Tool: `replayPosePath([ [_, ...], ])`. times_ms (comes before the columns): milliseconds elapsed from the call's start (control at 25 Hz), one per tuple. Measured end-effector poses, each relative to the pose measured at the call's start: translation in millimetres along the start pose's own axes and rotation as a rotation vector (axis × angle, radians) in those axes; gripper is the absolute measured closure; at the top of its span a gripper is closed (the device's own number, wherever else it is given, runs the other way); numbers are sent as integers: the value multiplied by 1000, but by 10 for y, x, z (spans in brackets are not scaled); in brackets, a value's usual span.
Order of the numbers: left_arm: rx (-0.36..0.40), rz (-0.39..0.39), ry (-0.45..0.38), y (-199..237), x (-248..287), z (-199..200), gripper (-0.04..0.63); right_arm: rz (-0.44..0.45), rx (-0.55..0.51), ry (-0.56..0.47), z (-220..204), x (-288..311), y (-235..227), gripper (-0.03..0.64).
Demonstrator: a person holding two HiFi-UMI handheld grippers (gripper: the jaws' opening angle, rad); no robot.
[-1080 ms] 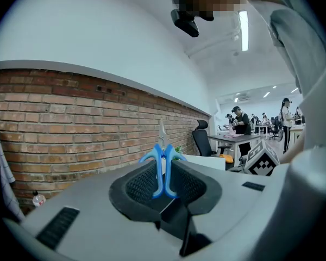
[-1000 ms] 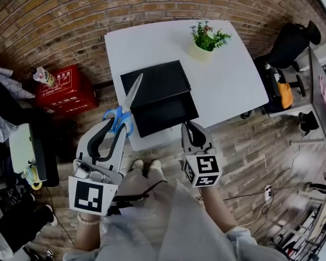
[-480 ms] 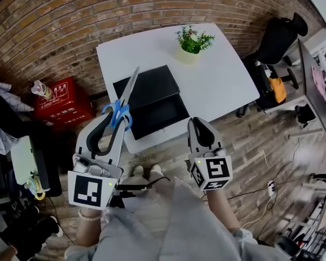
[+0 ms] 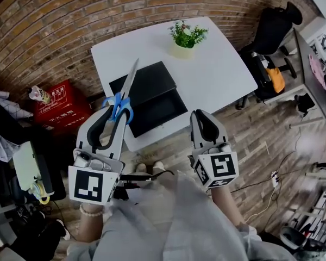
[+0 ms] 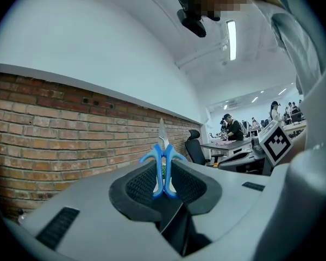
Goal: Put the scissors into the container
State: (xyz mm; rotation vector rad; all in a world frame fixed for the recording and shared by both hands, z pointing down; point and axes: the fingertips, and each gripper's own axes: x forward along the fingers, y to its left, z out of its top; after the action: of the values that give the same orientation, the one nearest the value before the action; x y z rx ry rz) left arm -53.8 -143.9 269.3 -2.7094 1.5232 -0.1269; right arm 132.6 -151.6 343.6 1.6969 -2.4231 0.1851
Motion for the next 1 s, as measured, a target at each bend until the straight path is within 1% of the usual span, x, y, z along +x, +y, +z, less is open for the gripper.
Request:
replayPosePath([
  [240,2,-16,-2,-43,58,-1,495,-6,6,23,-86,-39,-17,557],
  [440,1,-35,12,-90,133,-59,495,-9,10,31,-120,-45,-53,557],
  [560,10,-60,32,-131,199,-134,495,-20,15,32,-117,-81,-85,557],
  [800,65,-148,123,-272,447,-455,495,-57,31,33,-140,-192,-207,557],
  [920,136,-202,193,-348,624,-729,495,-83,40,39,-163,-256,-304,557],
  [1000,183,-246,256,-416,746,-948,495,-107,48,47,-191,-306,-382,557],
])
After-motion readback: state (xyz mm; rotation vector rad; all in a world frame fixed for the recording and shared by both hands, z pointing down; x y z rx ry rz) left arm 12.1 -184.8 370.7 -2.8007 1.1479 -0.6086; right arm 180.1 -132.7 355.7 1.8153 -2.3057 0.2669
